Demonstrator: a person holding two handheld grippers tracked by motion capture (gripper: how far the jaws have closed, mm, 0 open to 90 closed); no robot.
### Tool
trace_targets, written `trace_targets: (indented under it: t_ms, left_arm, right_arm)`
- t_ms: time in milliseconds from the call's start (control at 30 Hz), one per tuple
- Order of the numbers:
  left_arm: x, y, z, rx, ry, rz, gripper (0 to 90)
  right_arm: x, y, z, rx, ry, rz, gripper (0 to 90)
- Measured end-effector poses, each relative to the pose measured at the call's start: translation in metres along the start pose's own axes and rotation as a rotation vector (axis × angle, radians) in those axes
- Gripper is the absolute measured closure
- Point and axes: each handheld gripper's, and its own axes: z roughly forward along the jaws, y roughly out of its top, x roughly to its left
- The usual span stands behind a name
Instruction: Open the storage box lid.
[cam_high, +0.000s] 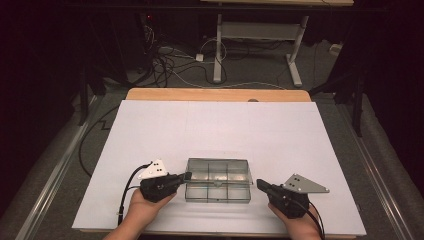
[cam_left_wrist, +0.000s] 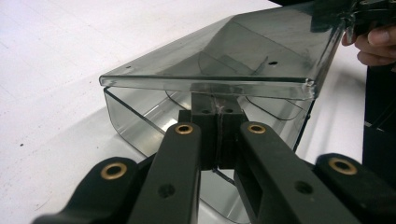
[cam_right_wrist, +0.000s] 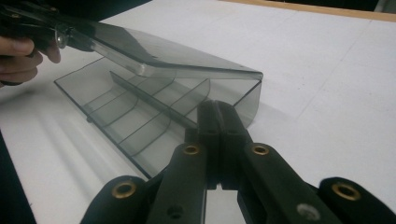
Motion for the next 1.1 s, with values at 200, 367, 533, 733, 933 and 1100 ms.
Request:
trace_targets:
  t_ms: [200, 367, 533, 733, 933, 1100]
  left_arm:
    - [0.004, 0.002, 0.003, -0.011, 0.012, 0.004, 87.4]
    - [0.004, 0.001, 0.006, -0.002, 0.007, 0.007, 87.4]
    - [0.006, 0.002, 0.007, -0.005, -0.002, -0.001, 87.4]
    - [0.009, 0.003, 0.01, 0.0, 0.0, -0.002, 87.4]
    - [0.012, 0.006, 0.013, 0.003, 0.001, -0.004, 87.4]
    - [0.013, 0.01, 0.015, 0.019, 0.002, 0.006, 87.4]
  right_arm:
    - [-0.005, 0.001, 0.007, -0.004, -0.024, 0.004, 90.0]
    - [-0.01, 0.001, 0.008, -0.012, -0.041, 0.018, 90.0]
    - [-0.012, 0.001, 0.009, -0.015, -0.045, 0.017, 90.0]
    - [-0.016, 0.005, 0.013, -0.024, -0.052, 0.014, 90.0]
    - [-0.021, 0.011, 0.019, -0.031, -0.066, 0.01, 90.0]
    - [-0.027, 0.022, 0.029, -0.035, -0.083, 0.0, 90.0]
